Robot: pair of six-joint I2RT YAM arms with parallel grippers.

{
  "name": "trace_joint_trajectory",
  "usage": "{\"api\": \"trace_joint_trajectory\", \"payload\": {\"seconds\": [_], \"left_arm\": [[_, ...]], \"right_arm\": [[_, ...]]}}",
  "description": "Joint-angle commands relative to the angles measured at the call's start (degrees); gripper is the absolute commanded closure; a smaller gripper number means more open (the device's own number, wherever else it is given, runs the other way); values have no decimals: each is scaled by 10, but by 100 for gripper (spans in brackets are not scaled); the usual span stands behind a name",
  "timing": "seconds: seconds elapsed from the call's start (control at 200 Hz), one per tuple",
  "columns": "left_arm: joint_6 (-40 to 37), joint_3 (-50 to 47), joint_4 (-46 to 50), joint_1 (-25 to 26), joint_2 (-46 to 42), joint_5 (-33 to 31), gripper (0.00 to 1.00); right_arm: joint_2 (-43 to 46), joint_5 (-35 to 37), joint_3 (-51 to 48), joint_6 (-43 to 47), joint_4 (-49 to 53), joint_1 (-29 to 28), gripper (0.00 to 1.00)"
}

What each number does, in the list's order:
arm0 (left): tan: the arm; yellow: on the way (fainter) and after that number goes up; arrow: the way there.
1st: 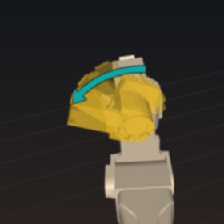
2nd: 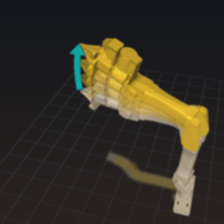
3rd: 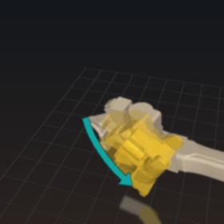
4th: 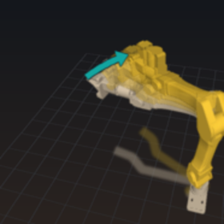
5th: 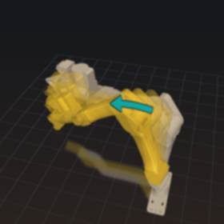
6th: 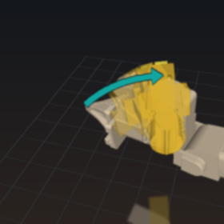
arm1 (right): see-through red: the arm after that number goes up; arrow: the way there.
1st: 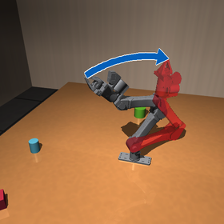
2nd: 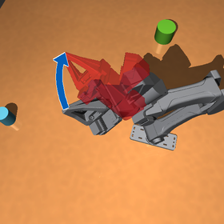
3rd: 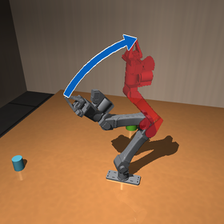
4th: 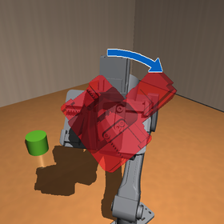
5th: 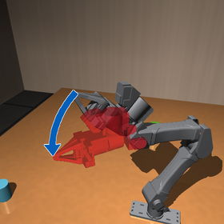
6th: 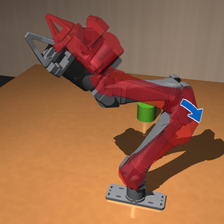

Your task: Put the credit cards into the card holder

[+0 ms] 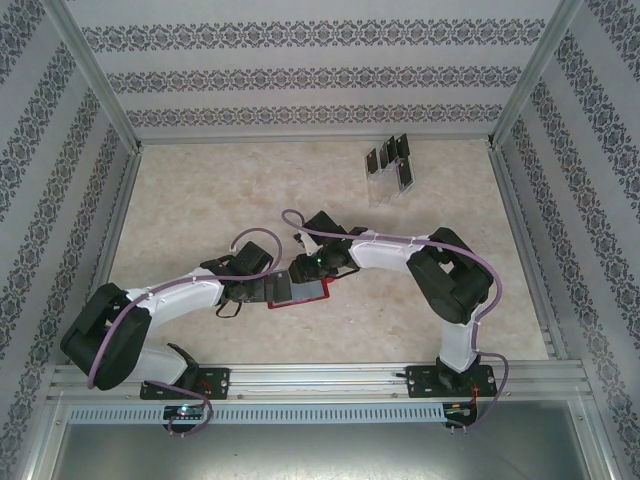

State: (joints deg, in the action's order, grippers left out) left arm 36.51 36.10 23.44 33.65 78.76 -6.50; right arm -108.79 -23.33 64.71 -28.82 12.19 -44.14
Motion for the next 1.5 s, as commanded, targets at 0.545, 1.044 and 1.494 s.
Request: {"api": "trace_joint_trajectory", "payload": {"seconds": [0.545,1.044,1.494], "left_arm": [[6,-8,-14,-5,-6,0,0],[9,-8,7,-5,-36,-7,0],[21,-22,40,-7,-102,-28,0]], "right_arm": [[31,-50,-28,-56,-51,-7,61],[39,-61,-1,-74,-56,-16,59],[26,-66,29,-89,-62,-23,59]]}}
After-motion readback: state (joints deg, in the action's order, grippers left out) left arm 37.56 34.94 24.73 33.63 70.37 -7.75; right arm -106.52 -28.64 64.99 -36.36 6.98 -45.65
